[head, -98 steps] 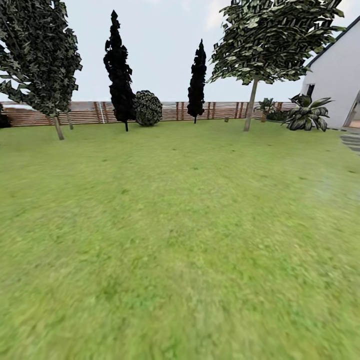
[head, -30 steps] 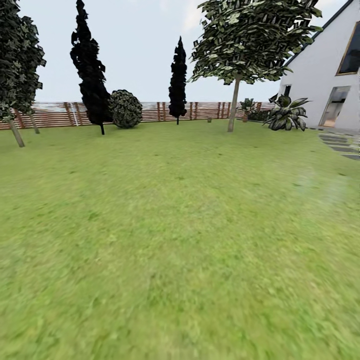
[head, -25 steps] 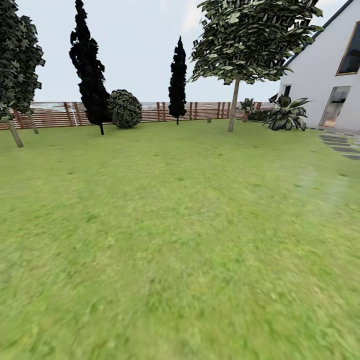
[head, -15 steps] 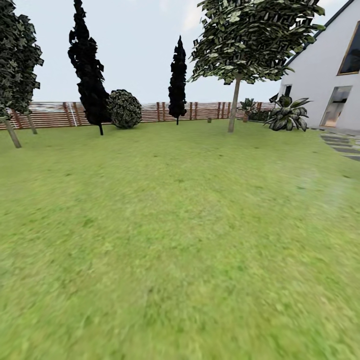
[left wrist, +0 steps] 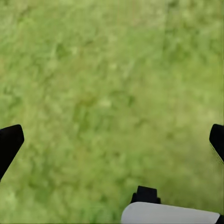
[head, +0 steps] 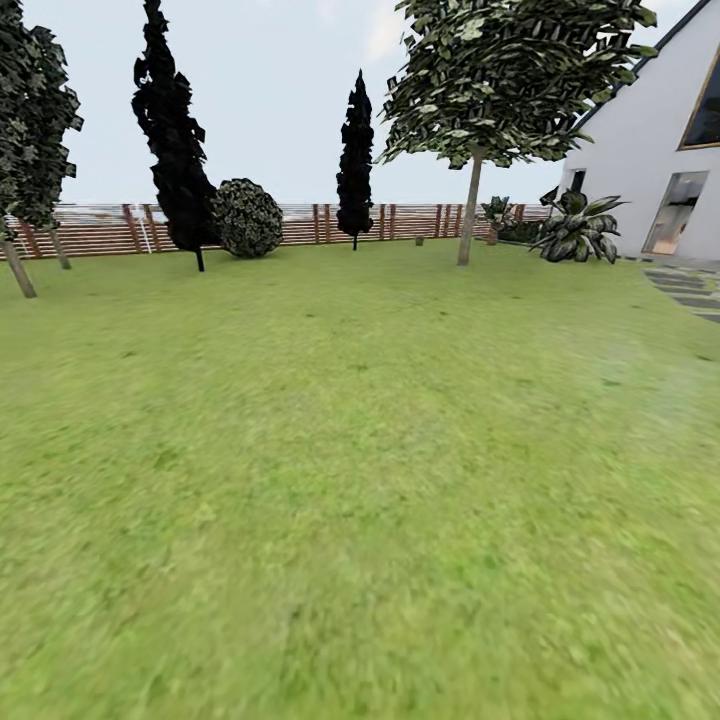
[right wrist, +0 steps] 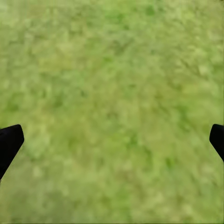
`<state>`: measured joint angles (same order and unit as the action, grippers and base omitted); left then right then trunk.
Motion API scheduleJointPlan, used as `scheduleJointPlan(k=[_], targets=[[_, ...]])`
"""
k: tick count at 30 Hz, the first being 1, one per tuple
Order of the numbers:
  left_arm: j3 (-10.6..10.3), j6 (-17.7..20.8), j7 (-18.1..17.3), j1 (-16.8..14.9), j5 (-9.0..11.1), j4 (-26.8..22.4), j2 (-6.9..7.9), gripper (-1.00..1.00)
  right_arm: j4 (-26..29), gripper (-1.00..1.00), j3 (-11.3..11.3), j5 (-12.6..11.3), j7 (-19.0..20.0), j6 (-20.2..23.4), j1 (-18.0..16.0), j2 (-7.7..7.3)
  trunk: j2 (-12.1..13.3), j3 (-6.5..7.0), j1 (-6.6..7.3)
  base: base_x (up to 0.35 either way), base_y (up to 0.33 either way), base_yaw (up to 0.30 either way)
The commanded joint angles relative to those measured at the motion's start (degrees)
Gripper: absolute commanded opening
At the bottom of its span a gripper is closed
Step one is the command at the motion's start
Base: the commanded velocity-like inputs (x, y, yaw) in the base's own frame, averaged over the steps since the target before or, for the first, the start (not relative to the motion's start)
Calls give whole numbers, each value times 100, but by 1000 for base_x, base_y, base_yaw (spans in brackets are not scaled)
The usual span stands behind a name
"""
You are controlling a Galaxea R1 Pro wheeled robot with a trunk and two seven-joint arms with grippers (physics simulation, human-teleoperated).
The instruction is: Take the three Easter eggs out of the wicker basket on the lawn in the garden, then place them on the lawn next to a single tree (choose any tree) so that all three eggs are next to the same tree and none are left in the basket.
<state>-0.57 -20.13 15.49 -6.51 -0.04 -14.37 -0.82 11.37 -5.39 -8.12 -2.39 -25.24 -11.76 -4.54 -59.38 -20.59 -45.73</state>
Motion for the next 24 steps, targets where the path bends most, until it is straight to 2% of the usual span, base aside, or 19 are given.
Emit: scheduleJointPlan(k=[1,24], targets=[[-6,-17,24,-6,6,4,-5,100,-3,100,-50,-49,-24,-17,-4,-3,-4,-6,-4,333,0,0],[-19,-29,24,-5,10,5,-1,100,8,100,-87,-52,-25,-25,-2,6,-4,-6,-4,334,0,0]])
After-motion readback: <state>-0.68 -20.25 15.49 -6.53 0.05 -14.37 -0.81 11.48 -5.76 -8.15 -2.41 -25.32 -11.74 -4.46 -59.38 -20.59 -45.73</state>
